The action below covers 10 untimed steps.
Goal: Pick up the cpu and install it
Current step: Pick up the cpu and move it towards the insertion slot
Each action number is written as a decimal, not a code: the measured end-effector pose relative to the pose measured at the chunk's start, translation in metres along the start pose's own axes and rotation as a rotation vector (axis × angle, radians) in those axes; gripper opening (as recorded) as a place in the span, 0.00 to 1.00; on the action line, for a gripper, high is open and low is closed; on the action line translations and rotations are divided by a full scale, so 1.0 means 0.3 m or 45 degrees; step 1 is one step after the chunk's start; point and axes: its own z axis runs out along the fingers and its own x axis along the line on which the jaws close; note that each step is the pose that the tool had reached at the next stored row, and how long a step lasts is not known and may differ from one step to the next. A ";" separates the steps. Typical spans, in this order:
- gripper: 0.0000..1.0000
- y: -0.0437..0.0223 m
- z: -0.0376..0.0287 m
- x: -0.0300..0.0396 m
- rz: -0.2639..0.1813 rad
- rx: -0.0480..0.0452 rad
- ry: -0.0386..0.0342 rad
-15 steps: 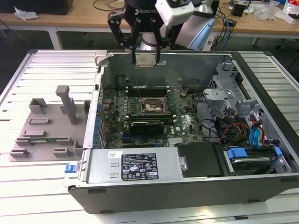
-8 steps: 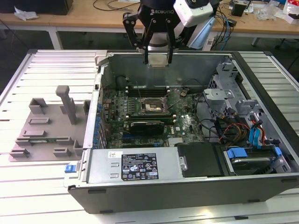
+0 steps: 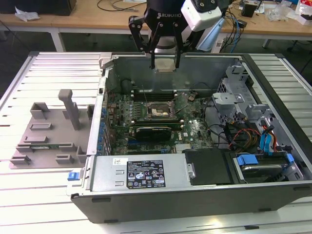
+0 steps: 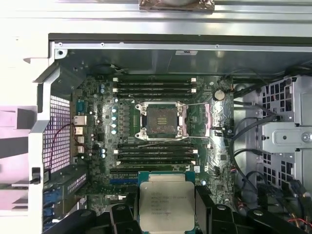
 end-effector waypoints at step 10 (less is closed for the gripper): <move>0.55 -0.001 0.040 -0.008 0.000 0.000 0.0000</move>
